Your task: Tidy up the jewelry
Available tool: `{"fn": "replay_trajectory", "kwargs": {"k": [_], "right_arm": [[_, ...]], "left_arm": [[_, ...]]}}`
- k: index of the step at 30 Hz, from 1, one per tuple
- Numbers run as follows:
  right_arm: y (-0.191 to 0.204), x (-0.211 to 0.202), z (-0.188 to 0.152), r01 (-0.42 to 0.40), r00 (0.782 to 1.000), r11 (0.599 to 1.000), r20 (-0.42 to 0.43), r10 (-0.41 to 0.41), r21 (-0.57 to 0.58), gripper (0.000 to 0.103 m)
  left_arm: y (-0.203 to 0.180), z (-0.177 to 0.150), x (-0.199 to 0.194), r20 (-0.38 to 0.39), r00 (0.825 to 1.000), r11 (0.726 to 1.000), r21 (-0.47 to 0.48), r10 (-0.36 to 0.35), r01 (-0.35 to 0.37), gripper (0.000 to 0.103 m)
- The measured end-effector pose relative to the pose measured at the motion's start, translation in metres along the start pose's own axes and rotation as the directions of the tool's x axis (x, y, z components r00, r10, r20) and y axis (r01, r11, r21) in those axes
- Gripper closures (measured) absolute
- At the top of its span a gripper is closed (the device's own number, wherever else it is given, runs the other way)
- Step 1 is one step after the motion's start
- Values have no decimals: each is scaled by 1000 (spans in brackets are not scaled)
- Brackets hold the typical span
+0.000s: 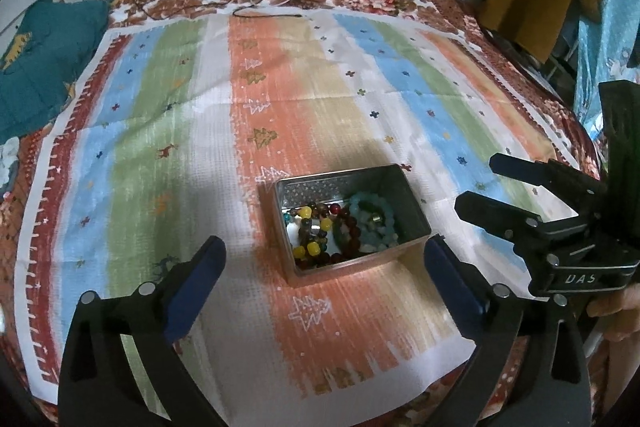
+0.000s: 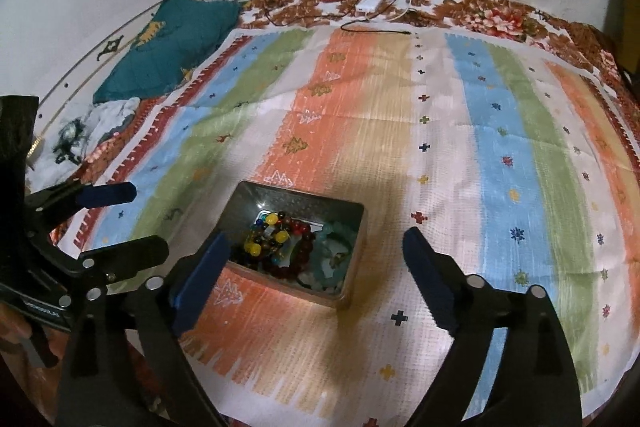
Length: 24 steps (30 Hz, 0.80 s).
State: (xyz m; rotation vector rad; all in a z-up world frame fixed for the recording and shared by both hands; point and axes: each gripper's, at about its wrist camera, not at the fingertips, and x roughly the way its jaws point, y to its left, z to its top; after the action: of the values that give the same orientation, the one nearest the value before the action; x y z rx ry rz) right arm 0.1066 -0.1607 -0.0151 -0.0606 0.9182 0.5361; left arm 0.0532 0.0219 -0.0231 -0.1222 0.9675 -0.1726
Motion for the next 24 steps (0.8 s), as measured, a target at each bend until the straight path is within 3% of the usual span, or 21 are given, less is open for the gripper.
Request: {"fn": "replay_trajectory", "kwargs": {"k": [13,19,24], "right_arm": [[11,-22,-27,13,999,997,45,-9,-81,6],[10,-39,-33,19,994,997,110,-12,-70,6],[8,-39,-38,30,994,998,102,-24,-63,6]], "left_arm": [[-12,-19,-12,62,997,998,52,38,-41,6],[-14,-24,-16,87,995,998,46,40,-44,6],[-14,-29,-20,103,994,999,38,35,-39,6]]}}
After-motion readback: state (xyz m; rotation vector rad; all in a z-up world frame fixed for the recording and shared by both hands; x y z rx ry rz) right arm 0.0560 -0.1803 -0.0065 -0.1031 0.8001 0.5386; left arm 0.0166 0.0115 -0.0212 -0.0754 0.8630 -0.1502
